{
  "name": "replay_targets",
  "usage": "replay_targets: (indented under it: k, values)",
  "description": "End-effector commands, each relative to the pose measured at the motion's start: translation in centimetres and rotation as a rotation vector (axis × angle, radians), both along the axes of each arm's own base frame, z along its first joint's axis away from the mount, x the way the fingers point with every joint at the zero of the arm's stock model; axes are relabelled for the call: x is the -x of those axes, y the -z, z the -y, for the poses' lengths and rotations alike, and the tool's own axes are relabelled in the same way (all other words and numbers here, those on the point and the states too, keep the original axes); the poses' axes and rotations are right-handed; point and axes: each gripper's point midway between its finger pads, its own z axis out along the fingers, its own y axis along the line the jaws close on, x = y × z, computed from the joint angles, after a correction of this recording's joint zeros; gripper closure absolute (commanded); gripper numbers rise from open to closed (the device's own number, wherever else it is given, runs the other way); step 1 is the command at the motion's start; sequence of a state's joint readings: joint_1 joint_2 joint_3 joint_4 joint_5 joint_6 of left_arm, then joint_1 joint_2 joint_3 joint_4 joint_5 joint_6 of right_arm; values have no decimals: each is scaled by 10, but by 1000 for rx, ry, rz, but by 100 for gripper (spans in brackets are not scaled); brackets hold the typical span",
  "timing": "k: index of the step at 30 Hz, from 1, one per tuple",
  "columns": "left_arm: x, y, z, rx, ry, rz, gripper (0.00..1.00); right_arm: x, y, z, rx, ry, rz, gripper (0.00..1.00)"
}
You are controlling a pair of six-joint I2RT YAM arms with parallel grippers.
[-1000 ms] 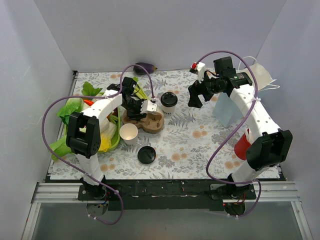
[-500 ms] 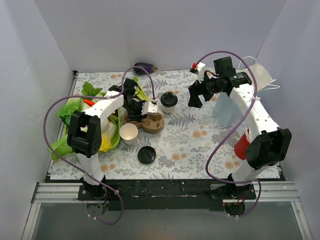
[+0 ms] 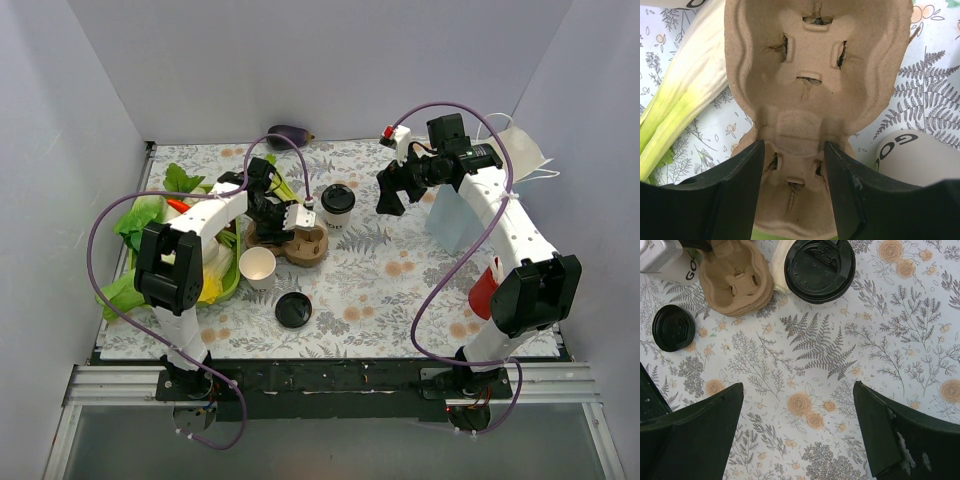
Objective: Pack the takeout coffee
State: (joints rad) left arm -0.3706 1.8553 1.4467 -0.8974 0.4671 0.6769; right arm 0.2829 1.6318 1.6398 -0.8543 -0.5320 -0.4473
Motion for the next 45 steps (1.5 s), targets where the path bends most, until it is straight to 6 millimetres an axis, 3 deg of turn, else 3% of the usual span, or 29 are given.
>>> replay_targets:
  k: [1,10,14,18,25,29,32,35,40,43,45]
  values:
    - [3,1,3,-11,50,-23,52,-5,-7,-3,-27,-7,19,2]
    - [8,0,4,-21,56,-73,64,-4,-7,-1,-27,-6,16,2]
    - [4,-15,3,-10,15,-52,70,-4,-11,-1,-31,-3,26,2]
    - [1,-43,3,18,-38,-25,83,-4,-14,0,-32,-2,32,2]
    - [-3,-80,3,76,-121,13,87,-2,-12,-1,-36,-5,19,2]
    - [8,-79,4,110,-169,-61,88,-1,-11,-2,-45,-6,9,2]
    - [9,-97,12,168,-216,-74,90,-7,-28,-1,-49,2,64,3]
    - [3,-118,15,220,-272,-43,92,-14,-62,7,-57,32,172,4]
    - [10,-157,25,335,-322,-36,97,-28,-130,43,-83,190,387,6]
    - [16,-173,30,401,-360,-63,100,-29,-151,68,-59,286,452,7]
    - [20,-180,33,433,-384,-76,100,-28,-153,81,-21,319,465,8]
